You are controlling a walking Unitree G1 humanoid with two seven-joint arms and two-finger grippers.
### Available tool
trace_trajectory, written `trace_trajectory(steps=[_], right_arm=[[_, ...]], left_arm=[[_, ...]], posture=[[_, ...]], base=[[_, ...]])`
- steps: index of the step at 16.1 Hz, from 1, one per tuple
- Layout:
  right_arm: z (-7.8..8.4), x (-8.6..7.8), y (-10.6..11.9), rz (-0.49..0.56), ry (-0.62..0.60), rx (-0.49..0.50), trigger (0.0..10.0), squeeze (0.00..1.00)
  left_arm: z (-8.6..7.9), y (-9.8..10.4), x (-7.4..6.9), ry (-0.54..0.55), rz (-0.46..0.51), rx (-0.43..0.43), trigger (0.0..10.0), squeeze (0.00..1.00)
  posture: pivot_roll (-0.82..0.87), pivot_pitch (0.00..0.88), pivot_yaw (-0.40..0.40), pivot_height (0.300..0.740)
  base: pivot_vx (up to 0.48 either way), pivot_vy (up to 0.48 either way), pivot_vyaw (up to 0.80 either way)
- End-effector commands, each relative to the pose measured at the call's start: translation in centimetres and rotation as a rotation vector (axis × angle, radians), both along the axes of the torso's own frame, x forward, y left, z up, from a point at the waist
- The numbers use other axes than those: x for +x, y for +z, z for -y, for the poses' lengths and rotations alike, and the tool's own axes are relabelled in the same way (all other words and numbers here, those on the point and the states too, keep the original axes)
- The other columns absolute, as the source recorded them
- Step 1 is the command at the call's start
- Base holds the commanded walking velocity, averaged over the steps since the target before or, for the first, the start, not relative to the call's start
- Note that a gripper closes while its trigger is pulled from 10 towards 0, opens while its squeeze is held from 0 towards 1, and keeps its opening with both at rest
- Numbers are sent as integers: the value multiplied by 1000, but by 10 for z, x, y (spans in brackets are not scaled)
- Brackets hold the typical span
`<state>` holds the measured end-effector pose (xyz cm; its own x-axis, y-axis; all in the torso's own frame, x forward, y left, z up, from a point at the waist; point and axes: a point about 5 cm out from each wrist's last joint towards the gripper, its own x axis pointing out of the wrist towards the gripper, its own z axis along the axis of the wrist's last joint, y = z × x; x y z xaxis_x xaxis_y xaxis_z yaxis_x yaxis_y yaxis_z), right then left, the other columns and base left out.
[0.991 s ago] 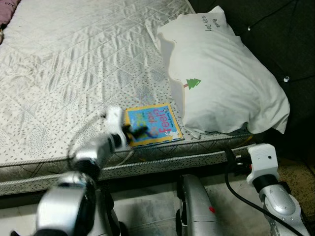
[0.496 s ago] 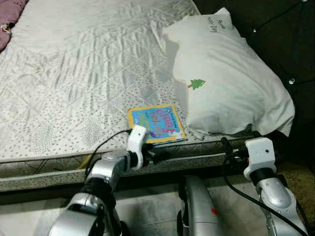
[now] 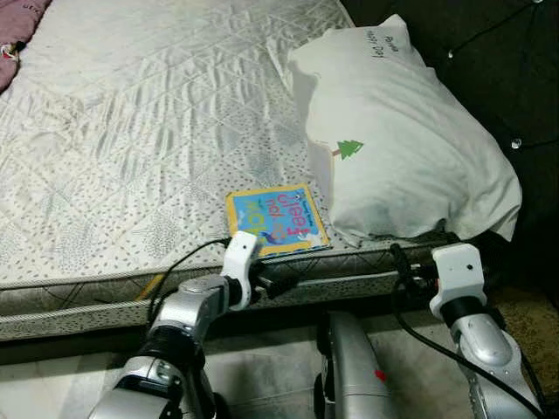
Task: Clean up the room
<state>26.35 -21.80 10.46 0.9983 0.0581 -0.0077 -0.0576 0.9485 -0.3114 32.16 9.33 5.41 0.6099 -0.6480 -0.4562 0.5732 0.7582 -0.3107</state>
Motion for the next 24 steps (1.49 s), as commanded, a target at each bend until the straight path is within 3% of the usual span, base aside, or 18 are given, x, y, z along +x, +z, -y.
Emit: trace_trajectory(steps=[1, 4, 5, 7, 12, 13, 14, 19, 24], right_arm=[[2, -2, -3, -8, -4, -5, 10000, 0], [2, -2, -4, -8, -7, -5, 10000, 0], [2, -4, -6, -11, -8, -6, 10000, 0], [2, -4, -6, -13, -8, -5, 10000, 0], [1, -3, -6, -10, -7, -4, 10000, 0], [1, -3, -6, -10, -6, -4, 10000, 0], [1, -2, -6, -10, -5, -4, 10000, 0], [-1, -1, -6, -8, -4, 0, 10000, 0], [-3, 1, -7, -6, 2, 4, 10000, 0]], left_arm=[[-6, -3, 0, 23, -9, 20, 10000, 824], [-18, -1, 7, 88, 5, 39, 10000, 808], [-23, 0, 11, 121, 11, 44, 10000, 765], [-25, 3, 14, 144, 23, 45, 10000, 565], [-28, 2, 16, 166, 30, 50, 10000, 475], [-28, 2, 16, 167, 30, 48, 10000, 271], [-26, 1, 16, 164, 32, 47, 10000, 0], [-8, 3, 13, 96, 55, 20, 10000, 0], [7, 19, 11, 26, 202, 40, 10000, 0]], posture=[[-203, 194, -4, 549], [-204, 196, 0, 549], [-204, 196, 1, 549], [-207, 196, 1, 549], [-205, 198, -2, 549], [-205, 198, -2, 549], [-202, 198, -2, 549], [-200, 195, 4, 549], [-190, 184, 7, 549]], base=[[0, 0, 0], [0, 0, 0], [0, 0, 0], [0, 0, 0], [0, 0, 0], [0, 0, 0], [0, 0, 0], [0, 0, 0], [0, 0, 0]])
